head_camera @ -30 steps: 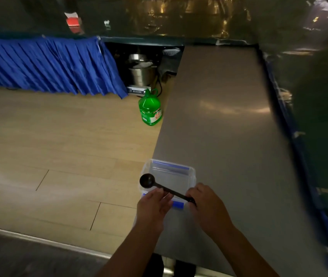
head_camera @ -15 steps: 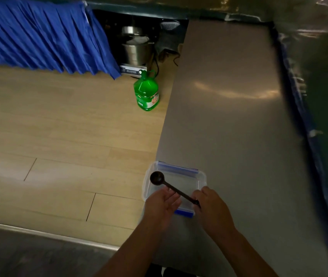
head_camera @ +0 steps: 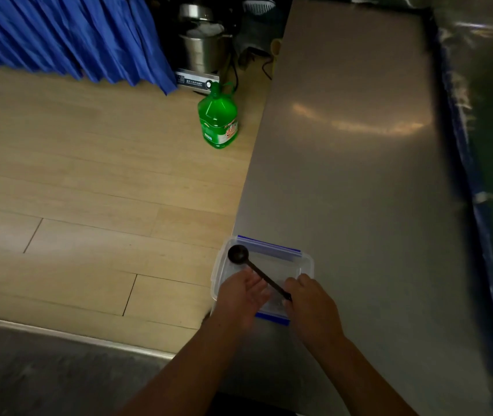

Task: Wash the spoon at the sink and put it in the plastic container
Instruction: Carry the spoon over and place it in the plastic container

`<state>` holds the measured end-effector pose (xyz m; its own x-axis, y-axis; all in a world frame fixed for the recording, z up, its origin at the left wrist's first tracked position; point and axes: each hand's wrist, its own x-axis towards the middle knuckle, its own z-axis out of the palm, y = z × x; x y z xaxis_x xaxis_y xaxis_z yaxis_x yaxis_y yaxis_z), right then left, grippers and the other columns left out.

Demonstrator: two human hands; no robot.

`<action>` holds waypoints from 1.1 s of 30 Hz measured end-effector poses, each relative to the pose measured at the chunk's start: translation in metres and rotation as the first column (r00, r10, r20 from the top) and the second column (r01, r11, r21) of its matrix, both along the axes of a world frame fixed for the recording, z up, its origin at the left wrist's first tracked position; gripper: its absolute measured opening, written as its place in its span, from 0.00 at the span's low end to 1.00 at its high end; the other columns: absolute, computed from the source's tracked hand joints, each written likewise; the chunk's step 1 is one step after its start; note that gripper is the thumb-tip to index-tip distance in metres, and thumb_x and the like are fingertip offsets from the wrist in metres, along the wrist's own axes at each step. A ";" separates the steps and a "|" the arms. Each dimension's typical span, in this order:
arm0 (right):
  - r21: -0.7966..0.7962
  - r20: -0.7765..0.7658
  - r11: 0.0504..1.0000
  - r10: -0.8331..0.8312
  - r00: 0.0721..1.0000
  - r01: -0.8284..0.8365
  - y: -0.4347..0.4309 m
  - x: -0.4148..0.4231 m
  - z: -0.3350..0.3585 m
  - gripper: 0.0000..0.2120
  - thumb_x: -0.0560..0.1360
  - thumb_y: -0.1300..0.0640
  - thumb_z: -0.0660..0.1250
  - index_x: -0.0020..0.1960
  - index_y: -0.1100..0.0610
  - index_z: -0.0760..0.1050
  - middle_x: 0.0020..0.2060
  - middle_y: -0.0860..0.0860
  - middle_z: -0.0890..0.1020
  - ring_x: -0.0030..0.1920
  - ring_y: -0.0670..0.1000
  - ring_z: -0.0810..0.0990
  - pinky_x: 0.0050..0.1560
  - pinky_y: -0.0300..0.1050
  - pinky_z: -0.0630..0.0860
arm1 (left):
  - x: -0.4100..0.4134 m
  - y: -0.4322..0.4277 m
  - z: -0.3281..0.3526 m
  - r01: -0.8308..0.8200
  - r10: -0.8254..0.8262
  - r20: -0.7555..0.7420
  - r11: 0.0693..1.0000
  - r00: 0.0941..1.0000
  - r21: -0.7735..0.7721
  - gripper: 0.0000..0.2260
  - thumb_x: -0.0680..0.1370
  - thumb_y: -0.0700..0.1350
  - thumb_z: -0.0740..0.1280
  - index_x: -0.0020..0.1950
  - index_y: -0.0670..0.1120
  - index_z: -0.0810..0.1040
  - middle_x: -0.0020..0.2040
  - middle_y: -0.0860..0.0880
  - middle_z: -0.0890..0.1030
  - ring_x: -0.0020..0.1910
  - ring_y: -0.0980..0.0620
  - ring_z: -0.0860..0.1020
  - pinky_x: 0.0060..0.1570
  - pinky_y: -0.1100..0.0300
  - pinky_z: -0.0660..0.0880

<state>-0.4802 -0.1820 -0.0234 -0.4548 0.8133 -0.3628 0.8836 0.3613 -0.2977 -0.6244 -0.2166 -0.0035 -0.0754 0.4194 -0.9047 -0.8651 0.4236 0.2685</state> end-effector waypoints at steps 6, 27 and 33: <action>-0.024 -0.011 1.000 -0.003 1.000 0.002 0.001 -0.006 -0.006 0.12 0.77 0.51 0.64 0.60 0.51 0.73 0.57 0.50 0.77 0.55 0.49 0.77 0.54 0.43 0.77 | 0.001 0.006 -0.005 0.023 -0.024 -0.105 1.000 0.994 -0.013 0.14 0.80 0.39 0.61 0.65 0.36 0.74 0.62 0.34 0.79 0.61 0.38 0.79 0.65 0.42 0.74; -0.021 0.104 0.998 0.055 0.993 -0.053 0.006 -0.017 -0.008 0.12 0.78 0.53 0.64 0.60 0.53 0.72 0.57 0.53 0.77 0.55 0.52 0.78 0.52 0.47 0.78 | -0.003 0.006 -0.006 0.035 -0.034 -0.080 0.999 0.996 0.008 0.16 0.80 0.41 0.62 0.66 0.37 0.73 0.61 0.37 0.79 0.58 0.38 0.79 0.62 0.44 0.75; -0.011 0.059 0.999 0.034 0.998 -0.034 0.004 -0.016 -0.004 0.10 0.77 0.53 0.65 0.57 0.54 0.73 0.54 0.54 0.77 0.53 0.54 0.78 0.47 0.47 0.76 | -0.003 0.001 0.000 0.043 -0.041 -0.041 0.998 0.998 0.043 0.04 0.78 0.39 0.61 0.44 0.42 0.72 0.38 0.43 0.72 0.34 0.48 0.70 0.41 0.53 0.70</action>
